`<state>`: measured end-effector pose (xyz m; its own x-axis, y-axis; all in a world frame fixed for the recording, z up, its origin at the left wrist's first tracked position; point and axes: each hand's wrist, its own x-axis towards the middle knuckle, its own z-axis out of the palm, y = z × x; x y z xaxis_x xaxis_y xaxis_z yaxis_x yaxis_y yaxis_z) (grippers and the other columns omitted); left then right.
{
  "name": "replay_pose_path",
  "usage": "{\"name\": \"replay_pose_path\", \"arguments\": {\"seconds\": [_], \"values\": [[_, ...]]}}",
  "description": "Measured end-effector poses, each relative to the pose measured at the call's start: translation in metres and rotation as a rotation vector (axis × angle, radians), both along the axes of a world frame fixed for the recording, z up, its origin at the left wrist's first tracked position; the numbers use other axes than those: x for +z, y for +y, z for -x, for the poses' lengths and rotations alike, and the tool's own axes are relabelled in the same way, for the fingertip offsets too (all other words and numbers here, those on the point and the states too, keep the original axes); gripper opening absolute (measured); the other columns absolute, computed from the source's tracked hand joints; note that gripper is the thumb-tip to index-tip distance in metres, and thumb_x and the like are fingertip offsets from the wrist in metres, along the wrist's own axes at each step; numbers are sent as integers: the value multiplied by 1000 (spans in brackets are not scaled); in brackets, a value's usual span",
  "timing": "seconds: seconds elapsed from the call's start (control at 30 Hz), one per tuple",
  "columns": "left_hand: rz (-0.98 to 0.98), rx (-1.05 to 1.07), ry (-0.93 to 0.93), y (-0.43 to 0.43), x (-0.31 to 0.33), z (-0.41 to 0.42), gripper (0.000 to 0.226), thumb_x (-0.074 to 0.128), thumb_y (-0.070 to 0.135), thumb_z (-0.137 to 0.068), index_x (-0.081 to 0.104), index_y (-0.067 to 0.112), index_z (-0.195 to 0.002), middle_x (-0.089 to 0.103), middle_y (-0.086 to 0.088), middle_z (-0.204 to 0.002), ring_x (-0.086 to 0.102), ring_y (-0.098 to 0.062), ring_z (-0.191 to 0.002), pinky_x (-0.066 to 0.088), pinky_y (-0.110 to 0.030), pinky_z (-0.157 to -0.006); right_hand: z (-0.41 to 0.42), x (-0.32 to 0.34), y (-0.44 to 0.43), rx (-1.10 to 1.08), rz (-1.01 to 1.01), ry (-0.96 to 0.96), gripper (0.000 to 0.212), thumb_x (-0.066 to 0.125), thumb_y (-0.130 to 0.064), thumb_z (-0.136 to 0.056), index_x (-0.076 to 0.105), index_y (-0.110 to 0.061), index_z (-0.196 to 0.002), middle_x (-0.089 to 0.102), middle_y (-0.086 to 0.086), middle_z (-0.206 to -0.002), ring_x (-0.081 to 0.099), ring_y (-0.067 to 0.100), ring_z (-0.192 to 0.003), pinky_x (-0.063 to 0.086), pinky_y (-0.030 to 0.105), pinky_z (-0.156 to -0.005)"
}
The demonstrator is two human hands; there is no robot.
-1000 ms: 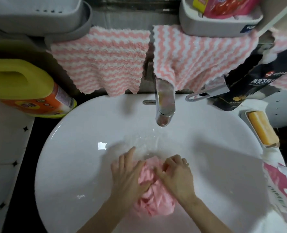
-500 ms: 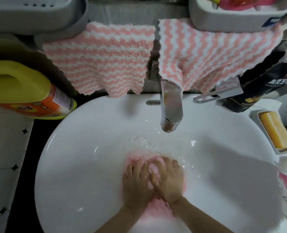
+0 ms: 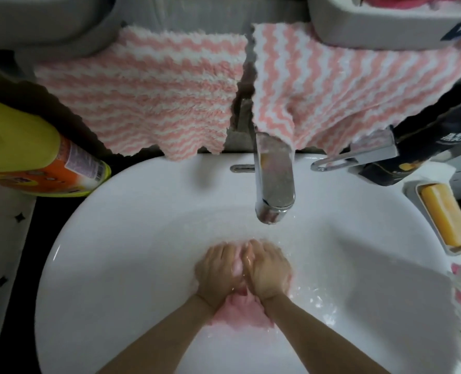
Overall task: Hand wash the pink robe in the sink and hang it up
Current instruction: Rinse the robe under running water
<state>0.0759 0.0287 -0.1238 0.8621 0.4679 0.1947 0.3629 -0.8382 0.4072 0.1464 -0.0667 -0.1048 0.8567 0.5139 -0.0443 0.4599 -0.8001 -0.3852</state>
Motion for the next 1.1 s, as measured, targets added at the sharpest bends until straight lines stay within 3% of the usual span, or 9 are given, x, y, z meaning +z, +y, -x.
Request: {"name": "replay_pose_path", "arguments": {"seconds": [0.17,0.27,0.37,0.43,0.53,0.63,0.77,0.93,1.1], "values": [[326,4,434,15,36,-13,41,58,47,-83,48,24,-115,63,3,-110,60,-19,-102,45,-30,-82,-13,24,8,-159,-26,413,42,27,-46,-94,64,-26,-91,67,2,-79,64,24,-78,46,32,-69],[742,15,351,24,67,4,69,56,62,-75,37,31,-133,52,14,-125,49,-9,-115,37,-34,-103,-18,55,-10,-199,-244,632,21,51,-37,-92,54,-45,-111,62,-8,-65,62,11,-65,50,30,-68],[830,229,235,25,88,22,43,50,51,-90,45,30,-127,63,8,-111,61,-17,-98,41,-30,-91,-11,77,-33,-162,-273,604,14,52,-39,-91,63,-41,-99,58,-14,-57,55,4,-58,44,23,-62],[593,266,307,19,88,27,36,45,46,-93,51,25,-122,64,-3,-103,63,-25,-92,43,-31,-80,-2,78,-38,-109,-164,372,25,45,-51,-89,64,-36,-95,60,-11,-63,57,8,-64,40,25,-60],[161,76,345,-2,72,41,39,41,55,-82,63,27,-98,54,-3,-109,57,-25,-93,49,-36,-69,18,58,-40,61,-11,121,46,37,-64,-85,59,-39,-117,59,-1,-113,54,21,-103,47,36,-82],[120,21,272,-29,52,55,45,43,42,-82,56,26,-122,48,-12,-137,47,-32,-119,43,-53,-89,38,30,-44,150,34,173,49,25,-61,-92,41,-45,-135,37,-1,-149,31,26,-135,35,58,-104],[57,48,241,-48,31,59,47,36,32,-89,51,18,-132,50,-7,-139,54,-28,-117,43,-45,-93,45,6,-53,187,32,31,42,34,-44,-92,48,-34,-131,47,-5,-142,42,24,-124,45,49,-92],[-44,97,181,-43,20,39,32,41,30,-89,61,19,-111,65,1,-111,60,-22,-92,42,-38,-76,32,-6,-37,118,9,-79,34,38,-41,-89,61,-27,-110,61,0,-106,58,27,-84,49,39,-67],[-119,114,236,-33,0,26,16,43,27,-84,55,20,-93,59,-4,-87,47,-24,-76,43,-37,-59,17,-14,-23,57,-15,-154,29,40,-37,-85,65,-22,-88,63,6,-81,61,30,-68,52,35,-58]]}}
